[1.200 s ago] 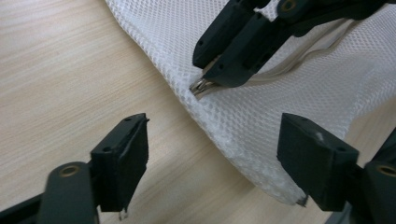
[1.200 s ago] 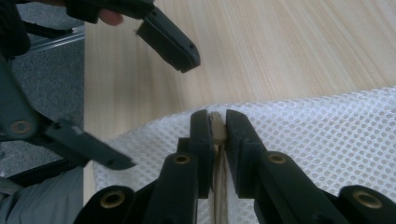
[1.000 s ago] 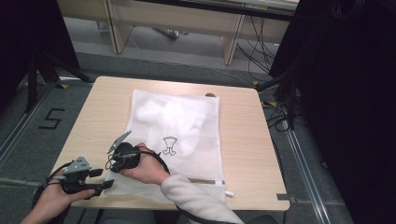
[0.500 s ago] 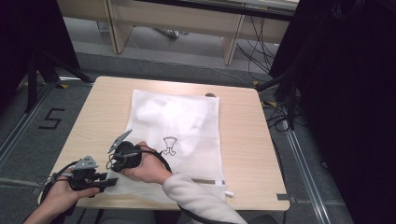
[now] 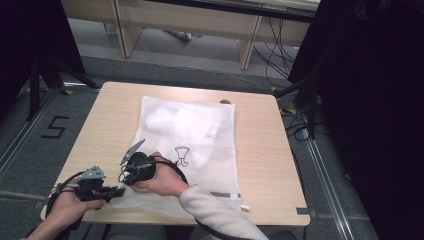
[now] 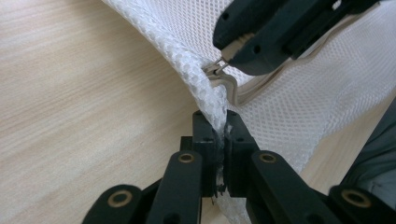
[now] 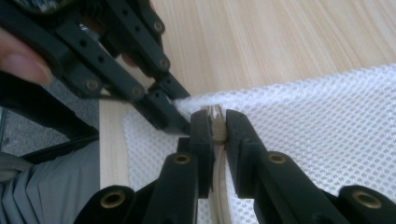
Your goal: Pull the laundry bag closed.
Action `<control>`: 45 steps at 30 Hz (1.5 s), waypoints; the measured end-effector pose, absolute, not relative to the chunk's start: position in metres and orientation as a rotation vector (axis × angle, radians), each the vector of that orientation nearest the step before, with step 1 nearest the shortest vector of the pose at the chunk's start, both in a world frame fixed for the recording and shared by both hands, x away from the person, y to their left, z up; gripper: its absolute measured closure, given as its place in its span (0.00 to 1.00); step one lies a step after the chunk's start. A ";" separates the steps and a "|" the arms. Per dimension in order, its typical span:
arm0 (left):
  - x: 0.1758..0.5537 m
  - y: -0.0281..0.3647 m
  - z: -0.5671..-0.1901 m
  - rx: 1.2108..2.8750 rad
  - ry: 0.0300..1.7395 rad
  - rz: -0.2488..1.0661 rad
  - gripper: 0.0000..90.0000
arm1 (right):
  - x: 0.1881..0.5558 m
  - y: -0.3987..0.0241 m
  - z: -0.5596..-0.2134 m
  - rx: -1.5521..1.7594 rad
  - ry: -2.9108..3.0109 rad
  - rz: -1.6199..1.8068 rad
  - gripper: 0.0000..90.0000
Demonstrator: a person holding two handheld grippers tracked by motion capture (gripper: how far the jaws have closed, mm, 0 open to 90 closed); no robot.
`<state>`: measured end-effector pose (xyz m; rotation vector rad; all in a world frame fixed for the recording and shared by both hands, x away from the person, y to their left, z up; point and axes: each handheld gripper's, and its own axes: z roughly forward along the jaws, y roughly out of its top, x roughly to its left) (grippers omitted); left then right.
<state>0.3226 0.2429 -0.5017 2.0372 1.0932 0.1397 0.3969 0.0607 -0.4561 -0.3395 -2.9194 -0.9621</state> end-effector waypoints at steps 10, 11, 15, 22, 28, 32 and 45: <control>0.322 0.242 -0.500 1.984 1.100 0.125 0.95 | 0.396 0.052 -0.463 -0.322 -2.944 -0.904 0.92; 0.322 0.243 -0.500 1.989 1.098 0.125 0.95 | 0.394 0.051 -0.463 -0.367 -2.933 -0.877 0.92; 0.322 0.244 -0.499 1.974 1.104 0.115 0.95 | 0.396 0.049 -0.466 -0.355 -2.928 -0.879 0.92; 0.322 0.244 -0.499 1.965 1.108 0.121 0.95 | 0.396 0.043 -0.471 -0.371 -2.938 -0.846 0.92; 0.322 0.245 -0.498 1.946 1.108 0.112 0.95 | 0.395 0.040 -0.474 -0.371 -2.934 -0.836 0.92; 0.322 0.245 -0.496 1.931 1.101 0.118 0.95 | 0.395 0.037 -0.474 -0.390 -2.936 -0.823 0.92; 0.322 0.245 -0.496 1.909 1.105 0.120 0.95 | 0.393 0.027 -0.479 -0.418 -2.911 -0.798 0.91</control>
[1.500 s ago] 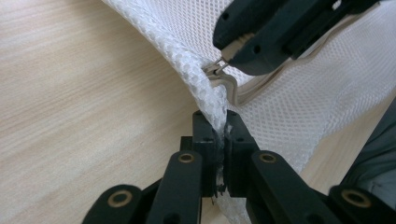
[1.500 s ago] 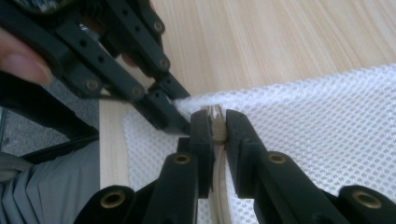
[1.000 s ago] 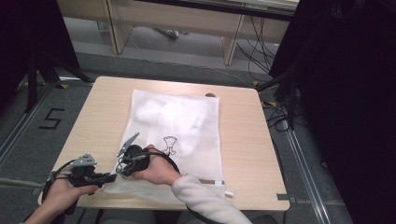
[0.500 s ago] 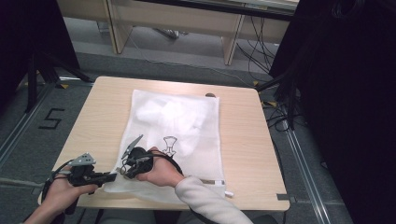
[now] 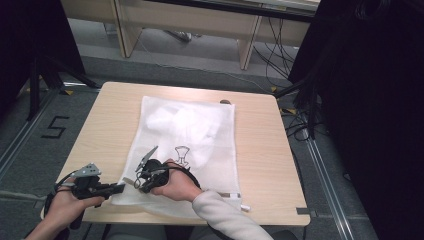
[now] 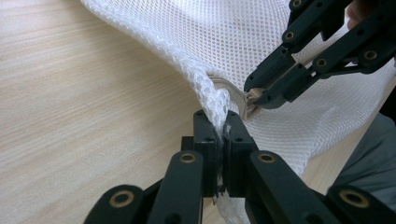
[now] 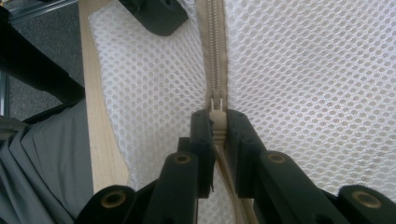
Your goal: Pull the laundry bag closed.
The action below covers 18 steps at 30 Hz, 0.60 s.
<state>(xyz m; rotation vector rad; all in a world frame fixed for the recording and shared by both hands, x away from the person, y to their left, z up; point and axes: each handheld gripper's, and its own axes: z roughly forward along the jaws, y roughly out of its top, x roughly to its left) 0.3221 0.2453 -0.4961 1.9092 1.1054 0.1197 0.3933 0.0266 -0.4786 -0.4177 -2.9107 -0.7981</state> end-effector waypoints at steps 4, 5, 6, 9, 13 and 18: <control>0.322 0.245 -0.495 1.911 1.100 0.132 0.95 | 0.390 0.025 -0.475 -0.483 -2.900 -0.750 0.91; 0.322 0.245 -0.495 1.902 1.106 0.137 0.95 | 0.391 0.024 -0.476 -0.461 -2.916 -0.770 0.91; 0.322 0.246 -0.495 1.903 1.106 0.136 0.95 | 0.393 0.023 -0.476 -0.413 -2.916 -0.796 0.91; 0.322 0.245 -0.496 1.904 1.106 0.127 0.95 | 0.392 0.019 -0.476 -0.421 -2.917 -0.789 0.91; 0.322 0.245 -0.496 1.901 1.104 0.131 0.95 | 0.392 0.014 -0.476 -0.423 -2.920 -0.784 0.91; 0.323 0.245 -0.495 1.902 1.107 0.132 0.95 | 0.393 0.006 -0.475 -0.444 -2.927 -0.782 0.91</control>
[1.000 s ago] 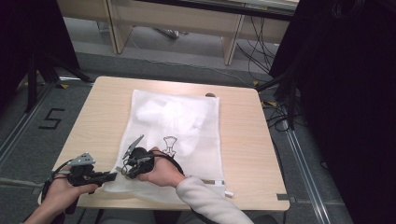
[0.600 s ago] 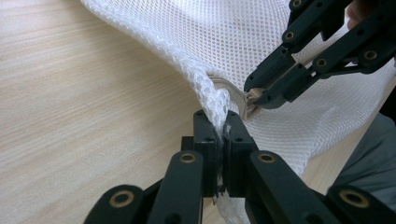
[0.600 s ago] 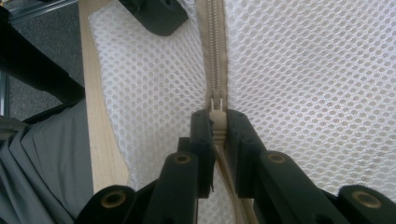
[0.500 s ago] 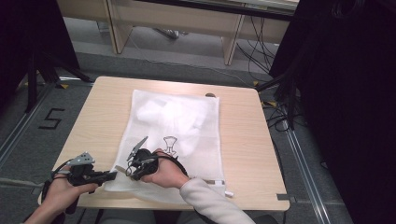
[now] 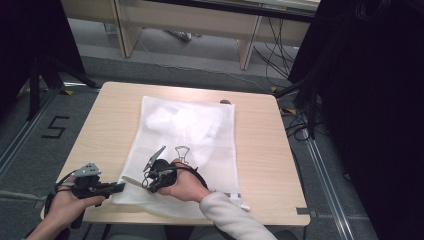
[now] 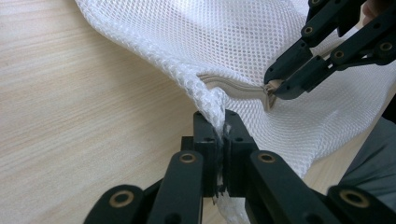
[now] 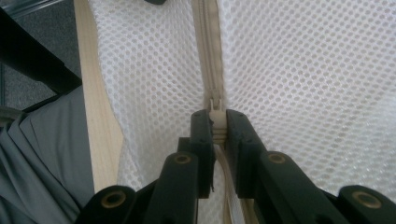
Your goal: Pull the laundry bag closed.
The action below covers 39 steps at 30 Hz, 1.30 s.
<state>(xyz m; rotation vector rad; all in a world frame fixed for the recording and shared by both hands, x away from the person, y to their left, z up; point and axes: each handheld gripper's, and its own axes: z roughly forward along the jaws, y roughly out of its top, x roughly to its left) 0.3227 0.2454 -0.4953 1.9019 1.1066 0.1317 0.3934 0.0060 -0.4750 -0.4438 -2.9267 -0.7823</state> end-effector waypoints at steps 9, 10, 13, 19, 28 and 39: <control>0.323 0.246 -0.497 1.898 1.120 0.129 0.95 | 0.392 -0.005 -0.474 -0.464 -2.931 -0.771 0.91; 0.323 0.246 -0.497 1.898 1.124 0.129 0.95 | 0.392 -0.006 -0.475 -0.471 -2.934 -0.769 0.91; 0.323 0.246 -0.497 1.900 1.125 0.133 0.95 | 0.392 -0.013 -0.476 -0.494 -2.934 -0.753 0.91; 0.323 0.244 -0.497 1.907 1.117 0.135 0.95 | 0.392 -0.024 -0.474 -0.515 -2.931 -0.752 0.91; 0.323 0.245 -0.497 1.905 1.116 0.136 0.95 | 0.391 -0.027 -0.473 -0.541 -2.972 -0.702 0.92; 0.323 0.245 -0.497 1.905 1.122 0.142 0.95 | 0.394 -0.036 -0.473 -0.558 -2.957 -0.689 0.91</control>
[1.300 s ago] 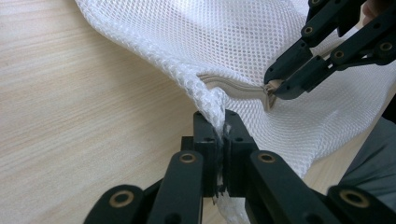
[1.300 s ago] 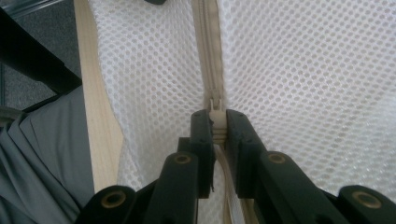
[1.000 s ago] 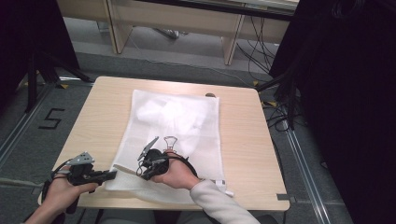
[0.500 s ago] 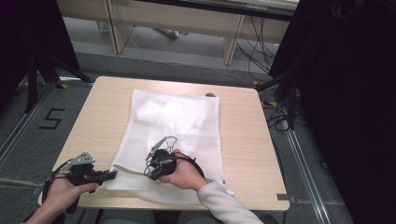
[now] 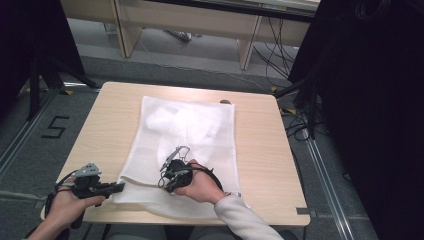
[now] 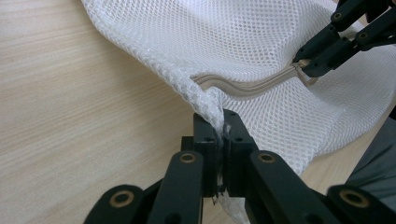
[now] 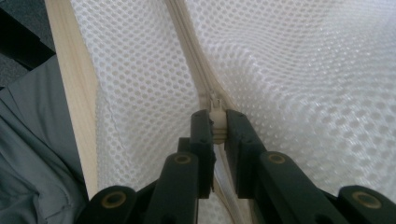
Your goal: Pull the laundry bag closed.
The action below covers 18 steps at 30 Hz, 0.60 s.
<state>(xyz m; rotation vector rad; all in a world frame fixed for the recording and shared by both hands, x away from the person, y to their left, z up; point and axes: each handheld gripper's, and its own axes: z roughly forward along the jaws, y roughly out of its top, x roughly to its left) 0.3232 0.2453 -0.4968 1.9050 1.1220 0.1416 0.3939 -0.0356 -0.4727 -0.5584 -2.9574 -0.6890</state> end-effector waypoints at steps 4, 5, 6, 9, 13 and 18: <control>0.323 0.245 -0.497 1.917 1.119 0.144 0.95 | 0.393 -0.038 -0.472 -0.563 -2.953 -0.697 0.92; 0.323 0.246 -0.497 1.915 1.118 0.142 0.95 | 0.392 -0.038 -0.471 -0.571 -2.955 -0.692 0.92; 0.323 0.246 -0.497 1.917 1.115 0.142 0.95 | 0.393 -0.038 -0.471 -0.569 -2.957 -0.694 0.92; 0.324 0.245 -0.498 1.918 1.119 0.143 0.95 | 0.393 -0.039 -0.471 -0.569 -2.951 -0.699 0.92; 0.324 0.246 -0.498 1.912 1.123 0.141 0.95 | 0.393 -0.041 -0.472 -0.587 -2.946 -0.700 0.92; 0.324 0.246 -0.498 1.917 1.130 0.161 0.95 | 0.392 -0.043 -0.469 -0.564 -2.958 -0.698 0.92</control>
